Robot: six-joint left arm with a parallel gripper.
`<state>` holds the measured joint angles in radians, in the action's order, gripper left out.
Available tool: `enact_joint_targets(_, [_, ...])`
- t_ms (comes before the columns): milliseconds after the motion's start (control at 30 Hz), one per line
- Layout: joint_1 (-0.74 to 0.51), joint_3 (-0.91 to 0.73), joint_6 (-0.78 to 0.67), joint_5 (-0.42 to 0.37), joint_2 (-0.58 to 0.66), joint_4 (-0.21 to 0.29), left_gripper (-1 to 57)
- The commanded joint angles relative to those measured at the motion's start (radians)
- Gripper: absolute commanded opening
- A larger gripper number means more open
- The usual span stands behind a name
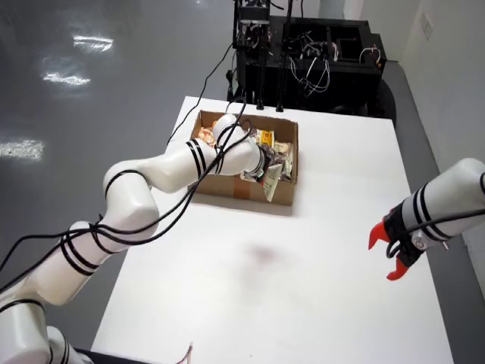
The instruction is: Grasp a snack and put it in the bin.
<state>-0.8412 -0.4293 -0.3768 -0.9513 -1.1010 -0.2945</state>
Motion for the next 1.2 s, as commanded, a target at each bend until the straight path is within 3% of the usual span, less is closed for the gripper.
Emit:
enact_joint_targets(33, [0.031,0.141,0.006,0.016,-0.077,0.002,6.1])
enact_joint_targets(233, [0.092,0.23,-0.015,0.084,-0.118,-0.001,6.3])
enact_joint_targets(433, [0.149,0.256,-0.032,0.201,-0.13,-0.002,9.1])
enact_joint_targets(633, [0.188,0.286,-0.02,0.295,-0.141,0.008,26.8])
enact_joint_targets(767, [0.192,0.318,-0.002,0.31,-0.159,0.012,33.6])
enact_joint_targets(967, [0.184,0.426,0.003,0.216,-0.218,0.015,35.0])
enact_joint_targets(1200, [0.139,0.614,0.012,-0.003,-0.306,0.013,22.9])
